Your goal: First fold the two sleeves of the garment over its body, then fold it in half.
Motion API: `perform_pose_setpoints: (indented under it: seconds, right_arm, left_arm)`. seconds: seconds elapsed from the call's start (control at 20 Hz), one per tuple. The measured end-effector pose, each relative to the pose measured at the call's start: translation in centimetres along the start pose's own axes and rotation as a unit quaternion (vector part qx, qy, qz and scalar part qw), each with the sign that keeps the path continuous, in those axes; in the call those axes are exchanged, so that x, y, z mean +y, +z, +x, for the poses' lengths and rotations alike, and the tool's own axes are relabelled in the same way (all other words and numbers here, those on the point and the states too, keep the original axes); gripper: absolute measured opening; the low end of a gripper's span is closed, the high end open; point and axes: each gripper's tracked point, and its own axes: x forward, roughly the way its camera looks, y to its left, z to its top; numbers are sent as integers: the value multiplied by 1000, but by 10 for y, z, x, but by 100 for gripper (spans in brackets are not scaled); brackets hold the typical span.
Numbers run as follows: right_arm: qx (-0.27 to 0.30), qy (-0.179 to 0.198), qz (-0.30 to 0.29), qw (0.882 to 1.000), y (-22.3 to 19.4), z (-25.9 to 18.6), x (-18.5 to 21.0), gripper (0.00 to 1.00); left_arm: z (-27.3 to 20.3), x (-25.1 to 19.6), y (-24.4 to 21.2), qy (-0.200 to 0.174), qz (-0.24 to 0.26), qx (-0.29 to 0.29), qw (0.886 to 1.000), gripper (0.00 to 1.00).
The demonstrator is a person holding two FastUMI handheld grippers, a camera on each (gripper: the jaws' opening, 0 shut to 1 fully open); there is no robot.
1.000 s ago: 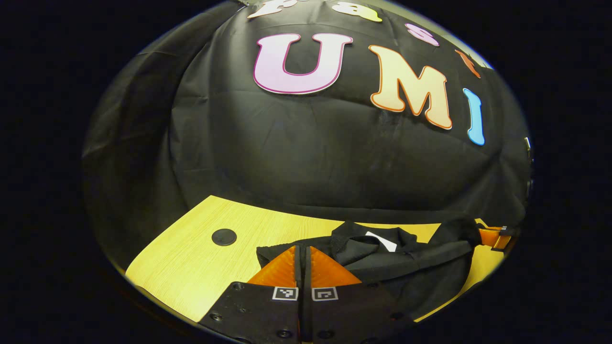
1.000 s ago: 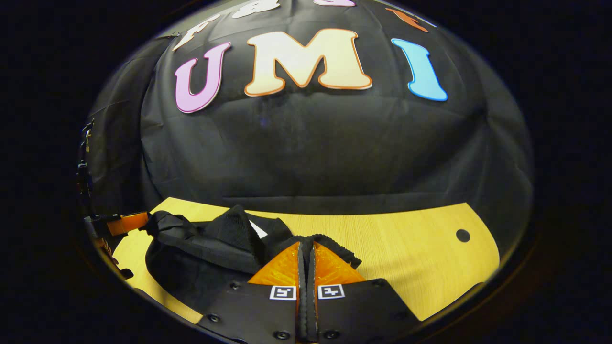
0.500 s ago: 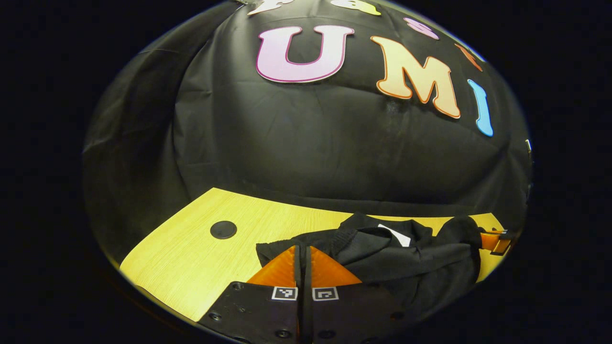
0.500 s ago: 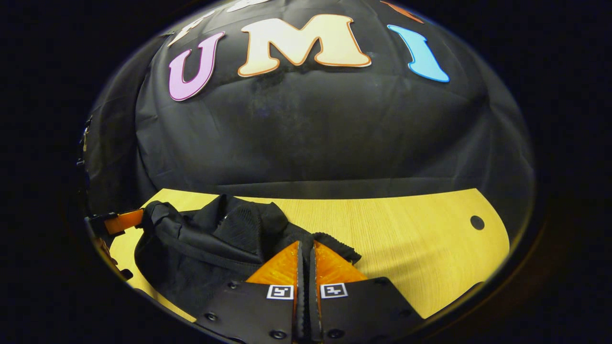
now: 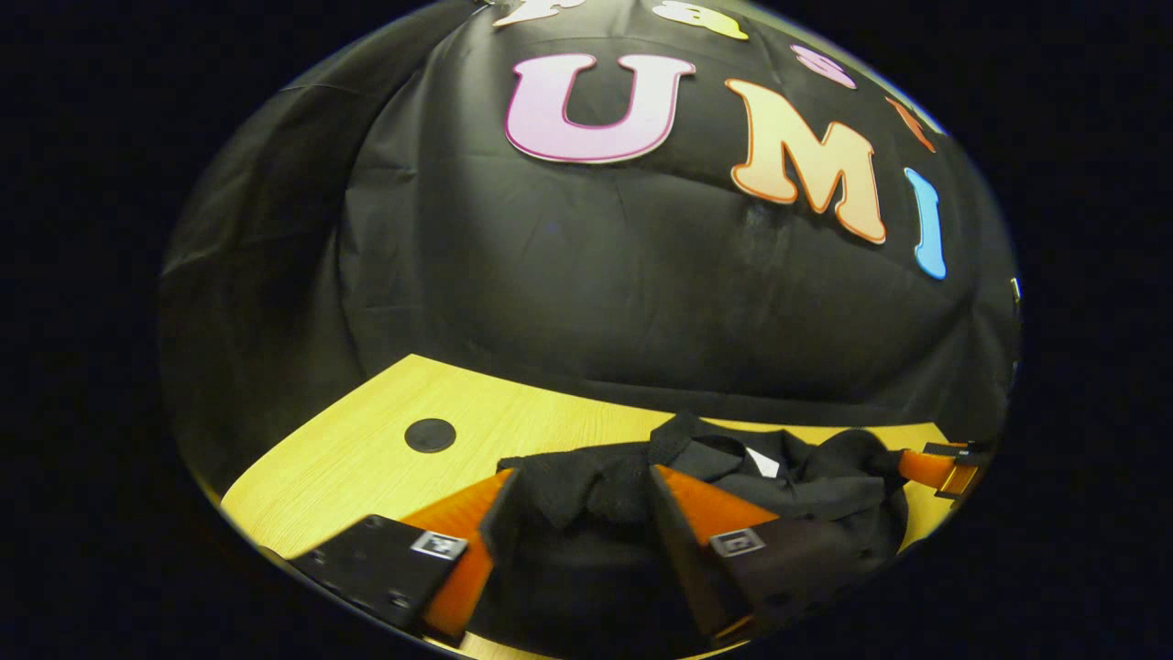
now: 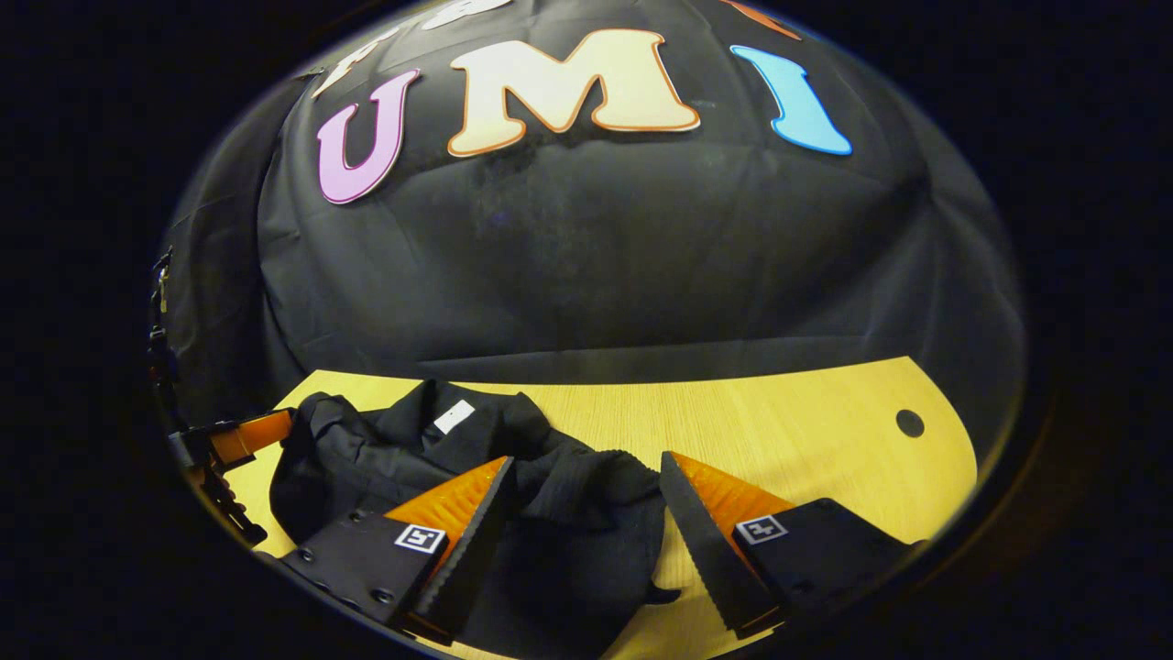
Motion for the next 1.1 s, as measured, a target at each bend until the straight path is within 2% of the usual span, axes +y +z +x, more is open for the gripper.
perform_pose_setpoints:
  seconds: [0.05, 0.1, 0.2, 0.25, 0.35, 0.55, 0.75, 0.9, 0.95, 1.1]
  right_arm:
    - [-7, -3, -2, 1000, 5, -7, 1, 99]
    - [-14, -5, -3, 1000, 10, -17, 3, 99]
    - [-29, -5, -1, 1000, 18, -38, 11, 99]
    - [-37, -8, -1, 999, 20, -51, 15, 95]
    - [-55, -16, -2, 998, 24, -83, 22, 99]
    - [-89, -31, -1, 996, 24, -159, 45, 98]
    - [-140, -47, -8, 989, 16, -243, 72, 98]
    - [-154, -47, -4, 987, -4, -296, 92, 97]
    - [-159, -50, -6, 986, -9, -312, 96, 94]
    - [-176, -60, -22, 982, -26, -354, 100, 94]
  left_arm:
    - [-5, 3, 10, -3, -1, -8, 1000, 91]
    - [-12, 2, 17, -4, 0, -15, 1000, 96]
    - [-29, 5, 33, -14, 7, -26, 1000, 94]
    - [-40, 6, 43, -19, 10, -33, 999, 94]
    - [-64, 10, 60, -28, 11, -48, 998, 93]
    - [-125, 20, 84, -54, 12, -70, 996, 94]
    - [-185, 39, 89, -75, 24, -85, 993, 94]
    - [-228, 52, 87, -87, 16, -89, 992, 93]
    - [-242, 54, 87, -91, 12, -92, 992, 92]
    - [-279, 66, 83, -92, 14, -102, 990, 93]
